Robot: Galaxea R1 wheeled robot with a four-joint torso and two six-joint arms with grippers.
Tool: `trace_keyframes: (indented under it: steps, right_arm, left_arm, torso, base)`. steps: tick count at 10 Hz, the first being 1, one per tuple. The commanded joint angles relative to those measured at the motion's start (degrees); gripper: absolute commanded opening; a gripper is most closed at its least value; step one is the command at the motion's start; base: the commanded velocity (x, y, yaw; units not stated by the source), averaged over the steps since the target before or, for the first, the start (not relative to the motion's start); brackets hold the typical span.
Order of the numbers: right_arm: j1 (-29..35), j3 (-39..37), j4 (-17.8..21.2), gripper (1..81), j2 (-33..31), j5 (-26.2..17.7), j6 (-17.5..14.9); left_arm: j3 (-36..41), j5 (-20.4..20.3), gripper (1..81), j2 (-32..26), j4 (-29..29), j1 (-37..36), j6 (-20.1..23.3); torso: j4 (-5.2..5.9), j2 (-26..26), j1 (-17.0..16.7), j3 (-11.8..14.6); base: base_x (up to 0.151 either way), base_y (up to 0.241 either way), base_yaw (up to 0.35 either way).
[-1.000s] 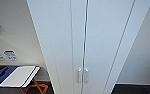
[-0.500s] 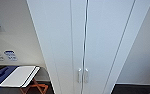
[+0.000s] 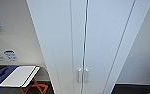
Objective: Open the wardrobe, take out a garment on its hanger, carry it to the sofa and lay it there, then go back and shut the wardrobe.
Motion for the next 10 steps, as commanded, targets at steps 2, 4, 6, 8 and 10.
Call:
trace_keyframes:
  steps: [2, 4, 6, 8, 10]
  right_arm:
    - [8.91, 11.72, 0.6, 81.1, -7.67, -3.32, 0.4]
    - [12.07, 17.25, 0.07, 81.1, -11.1, -2.89, 0.4]
    - [15.07, 21.21, 0.42, 81.1, -13.82, -2.97, 0.4]
    - [17.27, 23.76, -0.02, 81.1, -15.41, -3.33, 0.39]
    - [19.99, 26.75, -0.02, 81.1, -17.08, -3.24, 0.4]
  left_arm:
    - [12.58, 6.45, 81.1, -9.63, 0.5, -9.46, 0.04]
    - [16.44, 6.98, 81.1, -11.91, 0.5, -12.27, 0.13]
    - [22.68, 7.07, 81.1, -15.25, 0.59, -15.96, 0.21]
    - [26.29, 7.07, 81.1, -17.54, 0.68, -18.52, 0.22]
    - [28.05, 7.07, 81.1, -18.42, 1.03, -20.27, 0.83]
  torso:
    - [0.0, 0.0, 0.0, 0.0]
    - [0.0, 0.02, 0.0, 0.0]
    - [0.0, 0.05, 0.02, -0.05]
    - [0.0, 0.05, 0.05, -0.07]
    - [0.0, 0.06, 0.05, -0.09]
  base:
    - [0.0, 0.0, 0.0]
    - [0.0, 0.0, 0.0]
    - [0.0, 0.0, 0.0]
    - [0.0, 0.0, 0.0]
    - [0.0, 0.0, 0.0]
